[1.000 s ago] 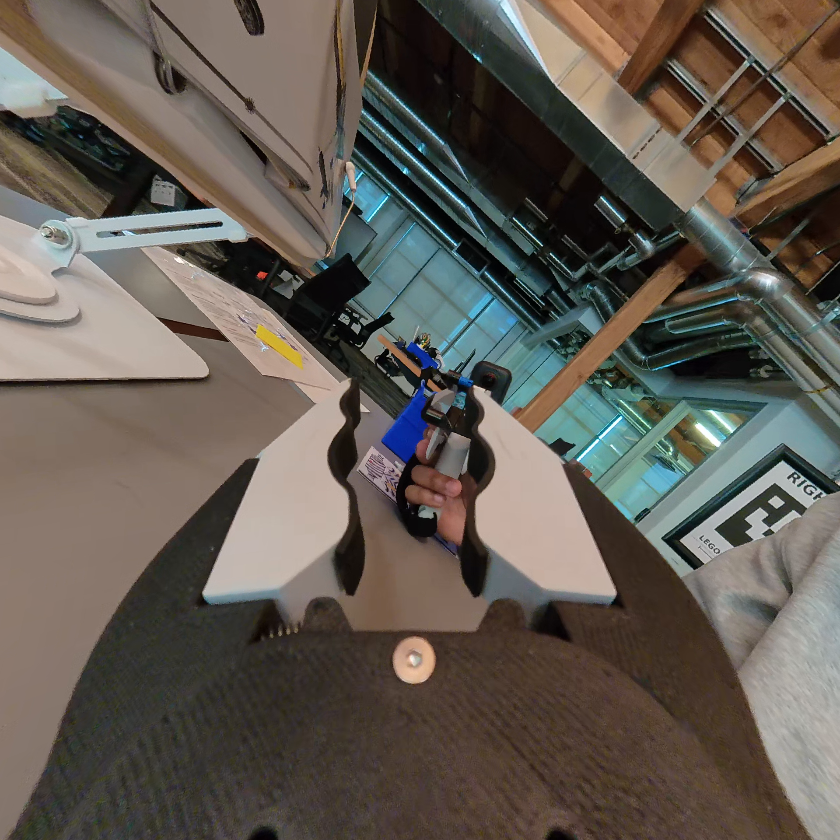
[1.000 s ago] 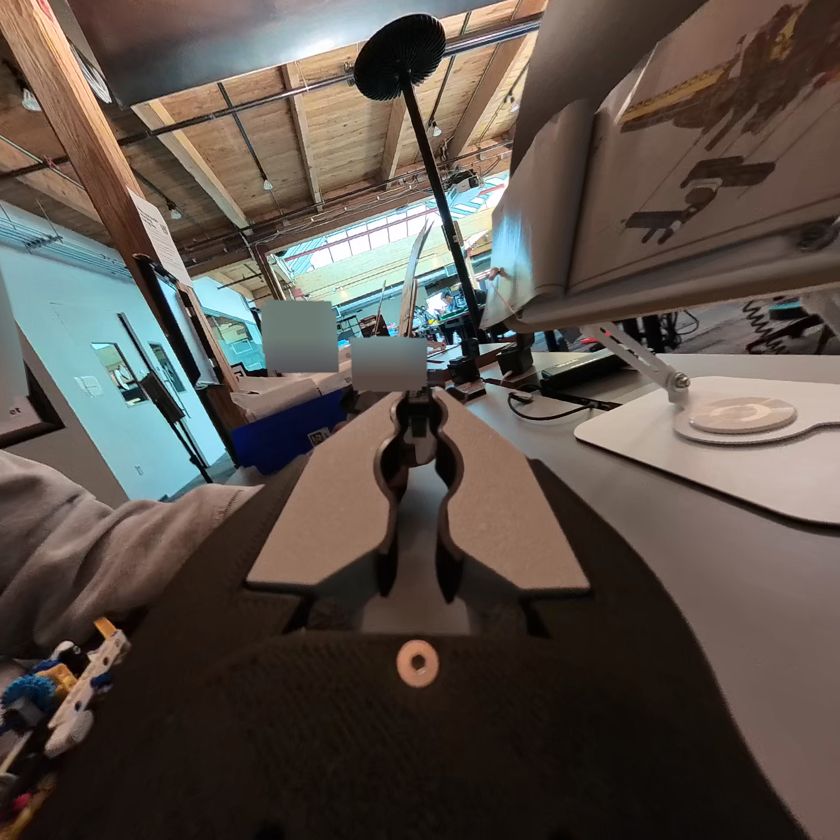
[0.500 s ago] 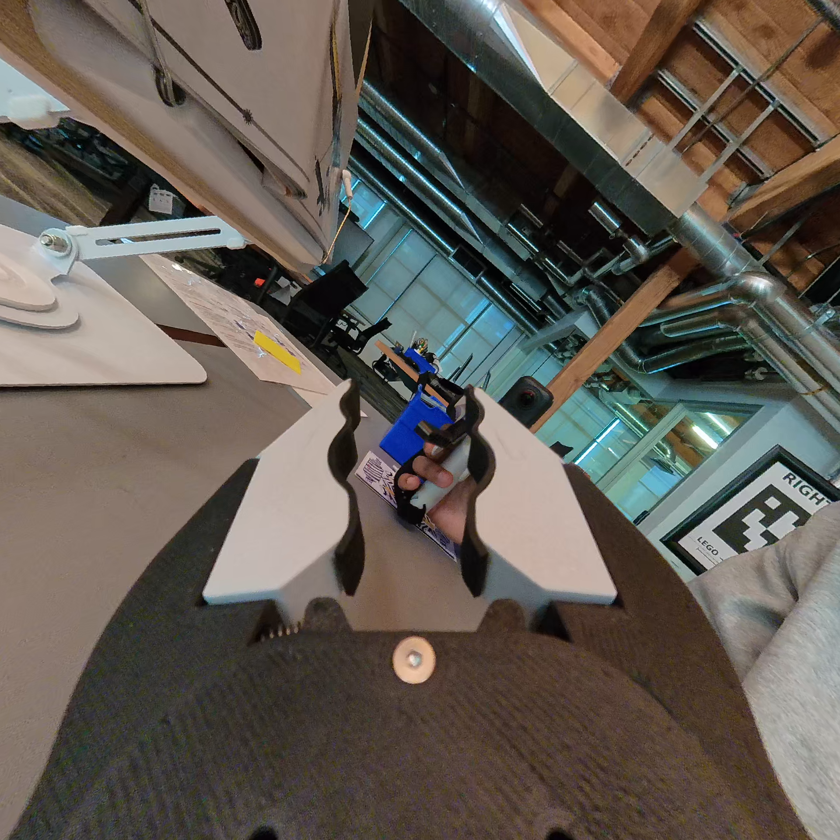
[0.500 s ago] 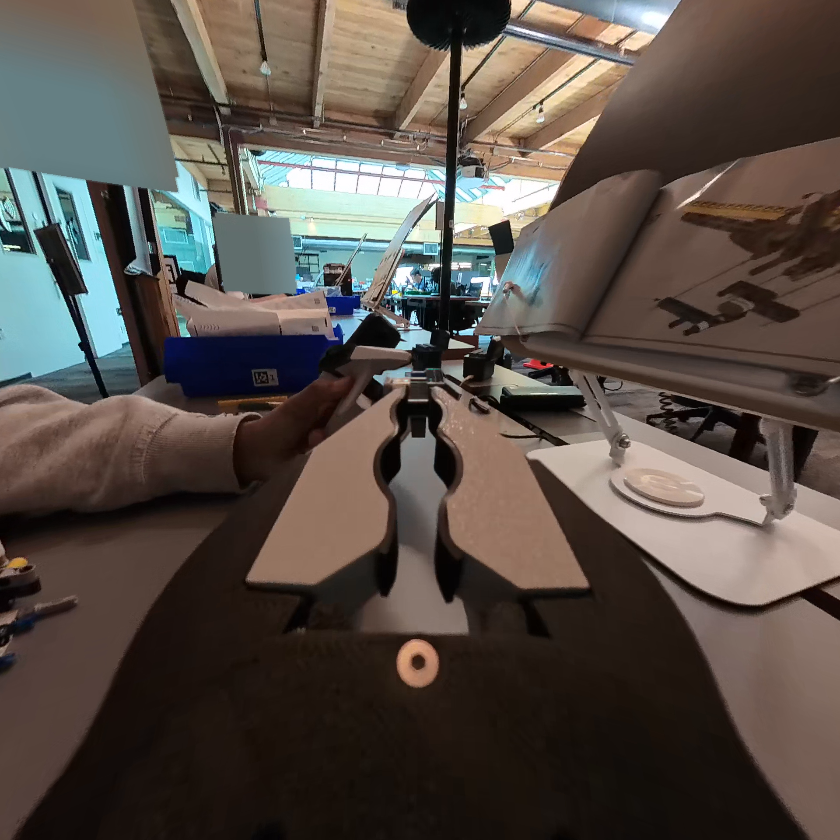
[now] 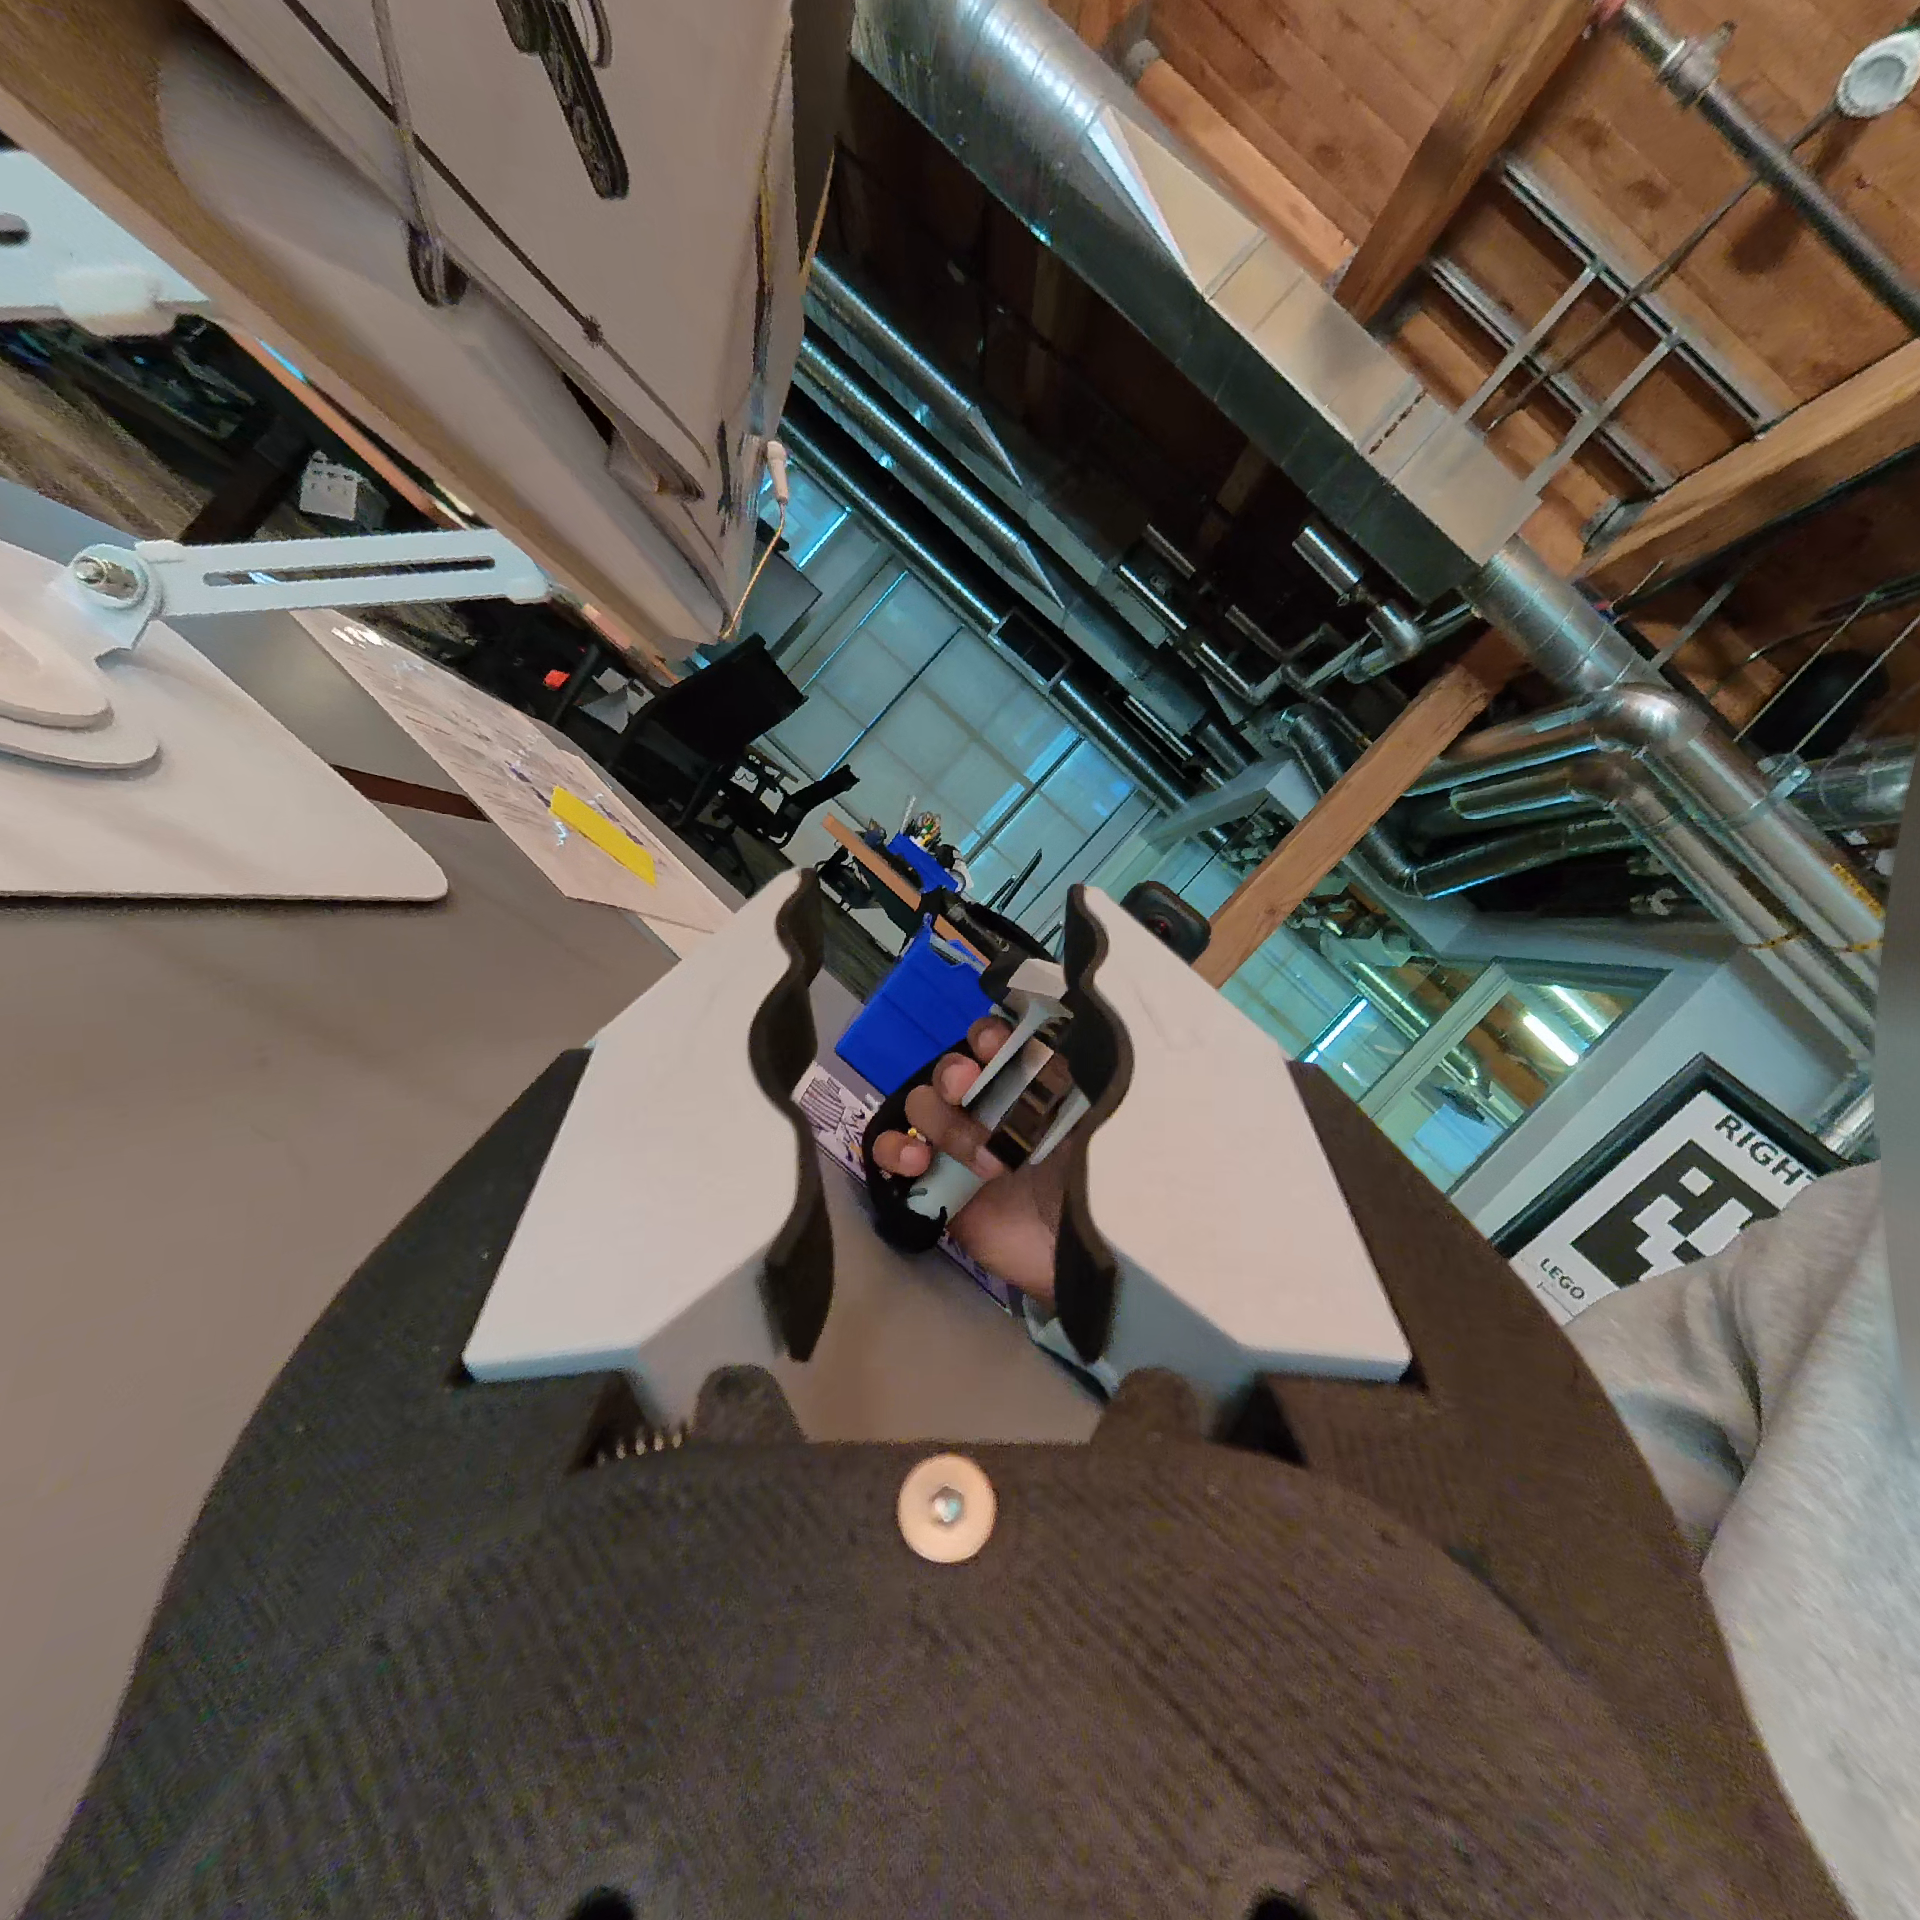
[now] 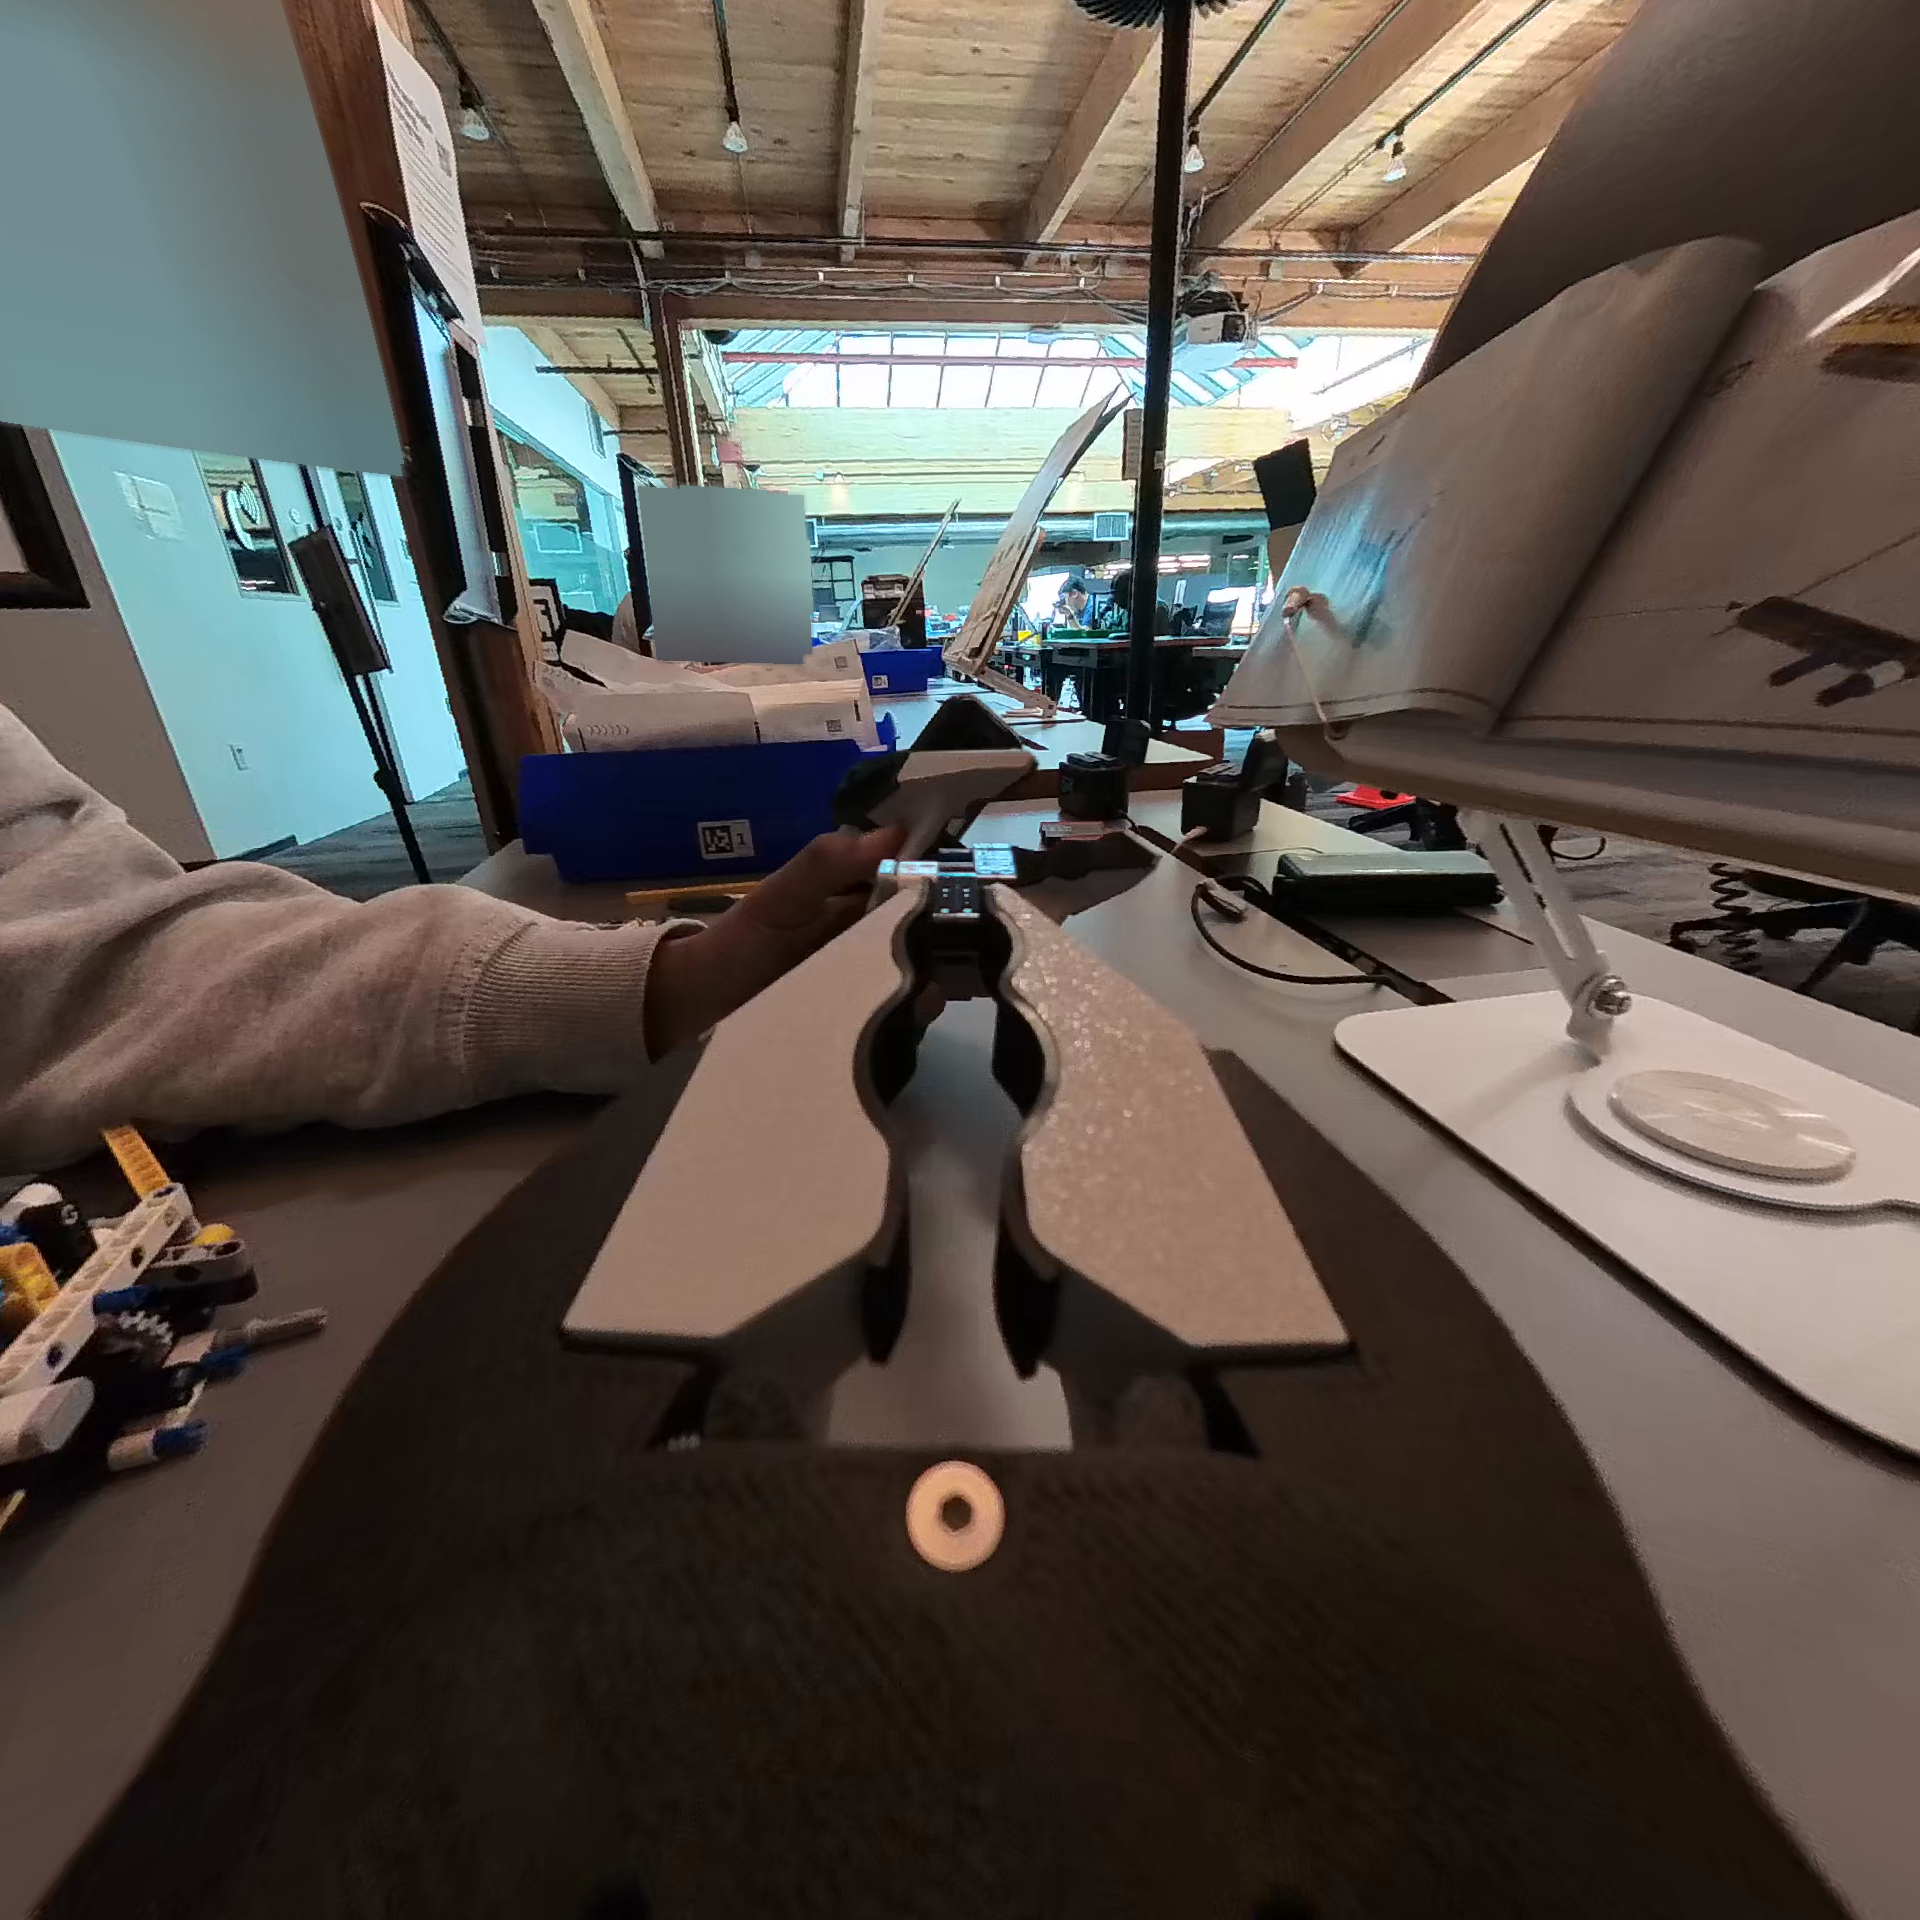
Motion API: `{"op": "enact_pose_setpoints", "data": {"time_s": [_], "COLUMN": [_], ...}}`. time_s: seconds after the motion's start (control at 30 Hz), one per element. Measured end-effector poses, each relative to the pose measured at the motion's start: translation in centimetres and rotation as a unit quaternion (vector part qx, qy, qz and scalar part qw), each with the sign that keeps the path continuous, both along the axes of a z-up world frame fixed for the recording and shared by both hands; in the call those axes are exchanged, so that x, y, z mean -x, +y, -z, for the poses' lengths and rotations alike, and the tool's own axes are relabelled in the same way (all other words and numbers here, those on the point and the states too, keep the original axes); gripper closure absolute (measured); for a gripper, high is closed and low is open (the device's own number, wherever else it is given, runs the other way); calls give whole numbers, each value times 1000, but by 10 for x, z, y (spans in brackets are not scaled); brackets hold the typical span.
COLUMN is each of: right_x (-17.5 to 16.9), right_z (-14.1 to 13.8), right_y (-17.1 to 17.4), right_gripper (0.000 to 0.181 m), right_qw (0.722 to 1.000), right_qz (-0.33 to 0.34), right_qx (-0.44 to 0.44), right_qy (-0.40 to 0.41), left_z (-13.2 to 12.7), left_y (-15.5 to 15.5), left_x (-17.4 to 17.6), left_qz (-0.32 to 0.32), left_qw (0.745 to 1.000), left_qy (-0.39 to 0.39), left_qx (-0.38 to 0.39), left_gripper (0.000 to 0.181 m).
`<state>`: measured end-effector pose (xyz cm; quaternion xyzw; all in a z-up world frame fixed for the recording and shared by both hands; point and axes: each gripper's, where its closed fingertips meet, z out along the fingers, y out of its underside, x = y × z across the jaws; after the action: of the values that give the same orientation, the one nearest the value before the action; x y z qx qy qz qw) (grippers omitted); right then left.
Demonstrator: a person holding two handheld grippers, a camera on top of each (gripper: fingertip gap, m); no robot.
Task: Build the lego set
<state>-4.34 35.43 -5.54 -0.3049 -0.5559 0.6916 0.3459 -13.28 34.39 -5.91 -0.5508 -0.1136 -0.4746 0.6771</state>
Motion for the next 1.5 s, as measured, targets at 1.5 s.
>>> {"op": "enact_pose_setpoints", "data": {"time_s": [1.5], "right_x": [-2], "right_z": [0], "right_y": [-5], "right_gripper": [176], "right_qw": [999], "right_qz": [-32], "right_qx": [12], "right_qy": [-11], "left_z": [0], "left_y": [1], "left_x": [3], "left_qz": [1], "left_qw": [1000], "left_qy": [-6], "left_qx": [-2], "left_gripper": [138]}}
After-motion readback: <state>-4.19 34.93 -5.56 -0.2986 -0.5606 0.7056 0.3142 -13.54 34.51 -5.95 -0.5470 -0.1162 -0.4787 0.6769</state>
